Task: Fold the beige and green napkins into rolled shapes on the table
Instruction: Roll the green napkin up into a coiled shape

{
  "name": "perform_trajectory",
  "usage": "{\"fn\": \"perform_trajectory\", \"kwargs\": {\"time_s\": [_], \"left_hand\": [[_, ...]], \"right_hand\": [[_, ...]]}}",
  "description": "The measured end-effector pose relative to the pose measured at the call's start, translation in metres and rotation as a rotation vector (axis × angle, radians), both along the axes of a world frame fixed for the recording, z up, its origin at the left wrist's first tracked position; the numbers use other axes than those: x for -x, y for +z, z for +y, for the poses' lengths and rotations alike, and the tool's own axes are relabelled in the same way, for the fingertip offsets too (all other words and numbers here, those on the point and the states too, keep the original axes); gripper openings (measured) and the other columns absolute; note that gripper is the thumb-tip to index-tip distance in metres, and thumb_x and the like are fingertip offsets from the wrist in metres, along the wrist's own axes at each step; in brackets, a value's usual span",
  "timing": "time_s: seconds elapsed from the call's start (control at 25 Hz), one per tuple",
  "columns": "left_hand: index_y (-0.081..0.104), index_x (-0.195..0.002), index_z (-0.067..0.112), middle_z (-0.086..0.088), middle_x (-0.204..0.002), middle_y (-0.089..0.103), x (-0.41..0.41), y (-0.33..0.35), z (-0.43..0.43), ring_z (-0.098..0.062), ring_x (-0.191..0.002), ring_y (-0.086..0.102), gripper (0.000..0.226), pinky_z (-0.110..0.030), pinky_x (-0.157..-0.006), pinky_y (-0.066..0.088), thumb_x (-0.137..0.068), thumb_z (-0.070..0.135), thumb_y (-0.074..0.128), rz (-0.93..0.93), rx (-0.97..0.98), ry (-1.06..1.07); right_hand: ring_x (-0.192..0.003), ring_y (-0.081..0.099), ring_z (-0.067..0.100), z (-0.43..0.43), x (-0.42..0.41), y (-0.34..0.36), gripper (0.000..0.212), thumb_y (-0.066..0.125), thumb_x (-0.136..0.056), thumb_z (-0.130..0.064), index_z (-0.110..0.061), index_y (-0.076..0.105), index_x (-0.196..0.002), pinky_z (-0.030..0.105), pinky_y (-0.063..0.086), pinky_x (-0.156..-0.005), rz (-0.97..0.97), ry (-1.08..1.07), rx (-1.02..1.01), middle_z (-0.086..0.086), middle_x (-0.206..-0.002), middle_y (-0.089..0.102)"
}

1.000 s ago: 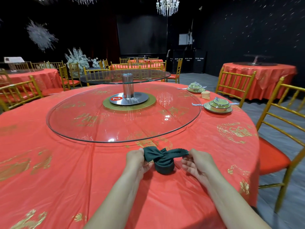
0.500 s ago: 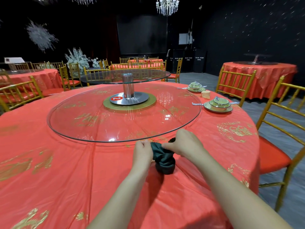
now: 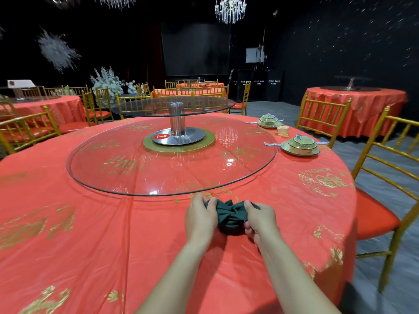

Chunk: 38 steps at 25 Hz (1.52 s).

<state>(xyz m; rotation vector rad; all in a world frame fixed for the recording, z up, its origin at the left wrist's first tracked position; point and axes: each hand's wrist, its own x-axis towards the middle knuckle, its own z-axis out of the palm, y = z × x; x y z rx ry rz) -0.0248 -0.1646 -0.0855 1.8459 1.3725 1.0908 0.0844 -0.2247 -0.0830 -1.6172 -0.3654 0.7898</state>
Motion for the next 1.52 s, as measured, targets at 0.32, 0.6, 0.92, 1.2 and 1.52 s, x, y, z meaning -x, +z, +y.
{"fn": "perform_trajectory", "kwargs": {"time_s": [0.32, 0.6, 0.92, 1.2, 1.52], "left_hand": [[0.054, -0.103, 0.005, -0.018, -0.104, 0.066, 0.006, -0.014, 0.007, -0.038, -0.101, 0.059, 0.037, -0.039, -0.074, 0.042, -0.101, 0.036, 0.034, 0.453, -0.106, 0.035], [0.051, -0.110, 0.012, -0.008, -0.108, 0.066, -0.002, -0.014, 0.002, -0.031, -0.107, 0.059, 0.031, -0.035, -0.079, 0.044, -0.101, 0.034, 0.030, 0.728, -0.165, -0.017], [0.060, -0.105, 0.005, -0.007, -0.104, 0.062, -0.001, 0.003, 0.001, -0.023, -0.097, 0.057, 0.024, -0.019, -0.080, 0.039, -0.090, 0.003, 0.041, 0.052, -0.449, -0.373], [0.033, -0.136, 0.020, 0.002, -0.141, 0.040, 0.005, -0.013, -0.005, -0.021, -0.129, 0.037, 0.081, -0.037, -0.103, 0.030, -0.077, 0.074, 0.027, 0.646, -0.267, -0.567], [-0.007, -0.149, 0.012, -0.006, -0.157, 0.011, 0.002, -0.026, -0.011, -0.020, -0.143, 0.017, 0.101, -0.031, -0.113, 0.023, -0.084, 0.046, 0.062, 0.457, -0.096, -0.582]], "right_hand": [[-0.086, 0.061, 0.037, -0.015, -0.013, -0.019, 0.029, 0.044, -0.096, -0.033, -0.015, 0.052, -0.075, 0.033, 0.035, -0.062, -0.964, 0.066, 0.360, 0.017, -0.086, 0.066], [-0.085, 0.060, 0.032, -0.010, -0.008, -0.019, 0.032, 0.041, -0.096, -0.040, -0.017, 0.056, -0.079, 0.032, 0.037, -0.060, -1.033, 0.102, 0.387, 0.008, -0.082, 0.064], [-0.083, 0.059, 0.021, -0.001, -0.021, -0.020, 0.018, 0.060, -0.084, -0.039, -0.028, 0.056, -0.070, 0.033, 0.047, -0.070, -0.804, 0.102, 0.169, -0.008, -0.078, 0.063], [-0.072, 0.054, 0.028, -0.006, -0.027, -0.011, 0.037, 0.059, -0.086, -0.042, -0.019, 0.049, -0.058, 0.032, 0.040, -0.063, -0.799, 0.130, 0.249, -0.002, -0.061, 0.053], [-0.100, 0.059, 0.026, 0.002, -0.027, 0.000, 0.020, 0.048, -0.093, -0.037, -0.023, 0.062, -0.091, 0.037, 0.039, -0.087, -0.997, 0.368, 0.437, 0.000, -0.099, 0.066]]}}
